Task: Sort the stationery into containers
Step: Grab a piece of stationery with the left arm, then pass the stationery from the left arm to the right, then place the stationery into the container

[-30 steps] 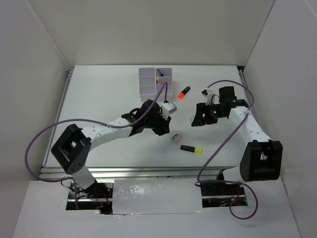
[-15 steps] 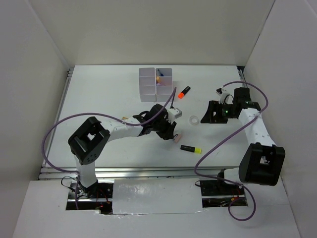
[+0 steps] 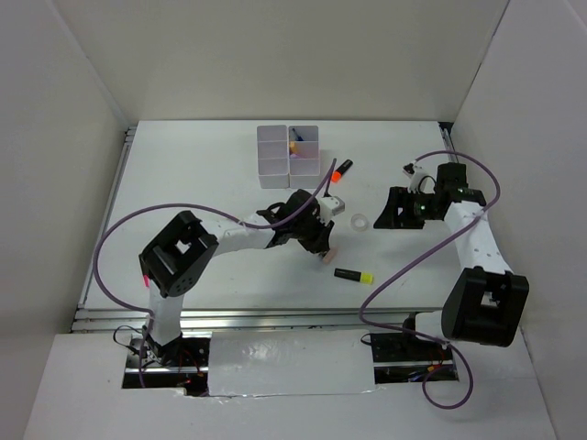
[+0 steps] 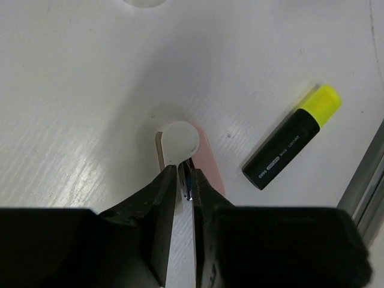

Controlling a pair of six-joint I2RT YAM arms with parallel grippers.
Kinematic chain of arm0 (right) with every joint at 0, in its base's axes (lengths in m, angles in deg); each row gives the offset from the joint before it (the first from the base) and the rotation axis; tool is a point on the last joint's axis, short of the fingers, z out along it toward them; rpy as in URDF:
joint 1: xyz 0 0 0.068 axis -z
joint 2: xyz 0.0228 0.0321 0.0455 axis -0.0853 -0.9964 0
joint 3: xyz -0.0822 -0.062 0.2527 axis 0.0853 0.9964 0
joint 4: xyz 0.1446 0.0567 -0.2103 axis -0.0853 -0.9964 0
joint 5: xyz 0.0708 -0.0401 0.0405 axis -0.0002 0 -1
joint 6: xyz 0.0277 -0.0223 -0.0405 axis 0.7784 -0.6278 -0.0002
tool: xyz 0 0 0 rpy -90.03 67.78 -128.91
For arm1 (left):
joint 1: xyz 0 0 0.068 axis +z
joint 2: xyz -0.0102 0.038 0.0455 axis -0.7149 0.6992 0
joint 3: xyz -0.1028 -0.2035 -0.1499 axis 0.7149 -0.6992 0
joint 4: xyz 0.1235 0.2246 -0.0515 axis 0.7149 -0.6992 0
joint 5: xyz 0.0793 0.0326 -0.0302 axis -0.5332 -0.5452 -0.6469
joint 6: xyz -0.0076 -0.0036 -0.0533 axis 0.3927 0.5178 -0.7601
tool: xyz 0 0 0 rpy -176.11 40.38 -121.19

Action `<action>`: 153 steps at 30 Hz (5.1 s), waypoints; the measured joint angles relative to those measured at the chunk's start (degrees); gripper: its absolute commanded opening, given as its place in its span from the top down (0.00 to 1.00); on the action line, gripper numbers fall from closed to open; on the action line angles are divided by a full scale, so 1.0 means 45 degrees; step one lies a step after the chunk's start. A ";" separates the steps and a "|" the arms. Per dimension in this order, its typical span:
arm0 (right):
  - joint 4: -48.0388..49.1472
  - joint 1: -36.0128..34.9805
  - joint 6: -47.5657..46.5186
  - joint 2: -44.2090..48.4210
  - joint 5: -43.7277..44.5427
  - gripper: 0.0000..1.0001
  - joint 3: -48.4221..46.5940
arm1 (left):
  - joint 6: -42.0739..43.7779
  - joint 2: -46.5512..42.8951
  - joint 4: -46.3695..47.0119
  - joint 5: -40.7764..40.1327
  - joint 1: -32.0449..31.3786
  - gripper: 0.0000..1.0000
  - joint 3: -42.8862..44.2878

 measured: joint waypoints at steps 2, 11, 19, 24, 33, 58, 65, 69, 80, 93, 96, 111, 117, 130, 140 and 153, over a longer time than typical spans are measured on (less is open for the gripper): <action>-0.0015 0.0005 -0.0068 0.0053 -0.0029 0.29 0.0000 | 0.0010 0.0083 0.0010 -0.0039 0.0000 0.75 0.0083; -0.0384 0.0019 -0.0447 0.0175 -0.0039 0.28 -0.0087 | 0.0063 0.0267 -0.0049 -0.0277 0.0000 0.72 0.0359; -0.0529 0.0019 -0.0539 0.0175 -0.0053 0.27 -0.0223 | 0.0335 0.0364 -0.0661 -0.0607 0.0000 0.69 0.0398; -0.0539 0.0019 -0.0544 0.0175 -0.0063 0.27 -0.0223 | 0.0340 0.0359 -0.0695 -0.0597 0.0000 0.80 0.0398; -0.0466 -0.0180 -0.0957 0.0612 0.0253 0.25 -0.0214 | -0.0078 0.0034 -0.0860 0.0024 0.0238 1.00 0.0078; 0.1180 -1.1895 -0.9996 0.5367 0.2715 0.29 0.0845 | -0.7815 -0.2652 -0.0097 0.7218 0.2346 1.00 -0.1807; 0.1234 -1.3206 -1.1186 0.4503 0.3735 0.34 0.1258 | -0.8208 -0.2788 0.0034 0.7927 0.2351 1.00 -0.2152; 0.1263 -1.3294 -1.1574 0.4274 0.4061 0.34 0.1486 | -0.8718 -0.3002 0.0554 0.8320 0.2365 1.00 -0.2409; 0.1904 -1.3192 -1.2177 0.4017 0.4556 0.58 0.2142 | -0.9398 -0.3026 0.1239 0.8777 0.2390 1.00 -0.2759; 0.2093 -1.2570 -1.2454 0.3716 0.4580 0.95 0.1345 | -0.7946 -0.3395 -0.0461 0.7747 0.3483 0.06 -0.2506; 0.1967 -1.2152 -1.2730 0.3361 0.4639 0.96 0.1103 | -0.7048 -0.3929 -0.1350 0.7412 0.4741 0.05 -0.2089; 0.2492 -0.9306 -1.3673 -0.3876 0.4420 0.96 -0.5066 | -0.1855 -0.8544 -0.2574 0.5649 1.0797 0.12 -0.2370; 0.2715 -0.9024 -1.3648 -0.6679 0.4532 0.96 -0.7810 | -0.0019 -1.0637 -0.2676 0.5489 1.1375 0.17 -0.3895; 0.2856 -0.8903 -1.3648 -0.9831 0.5207 0.93 -1.0486 | 0.0593 -1.0948 -0.2875 0.5683 1.1638 0.16 -0.4245; 0.3065 -0.8412 -1.3697 -1.0341 0.5814 0.90 -1.0637 | 0.0432 -1.0778 -0.2686 0.5809 1.1710 0.15 -0.4658; 0.3570 -0.8286 -1.3614 -1.0637 0.6081 0.50 -1.0652 | 0.0277 -1.0778 -0.2676 0.5819 1.1720 0.09 -0.4755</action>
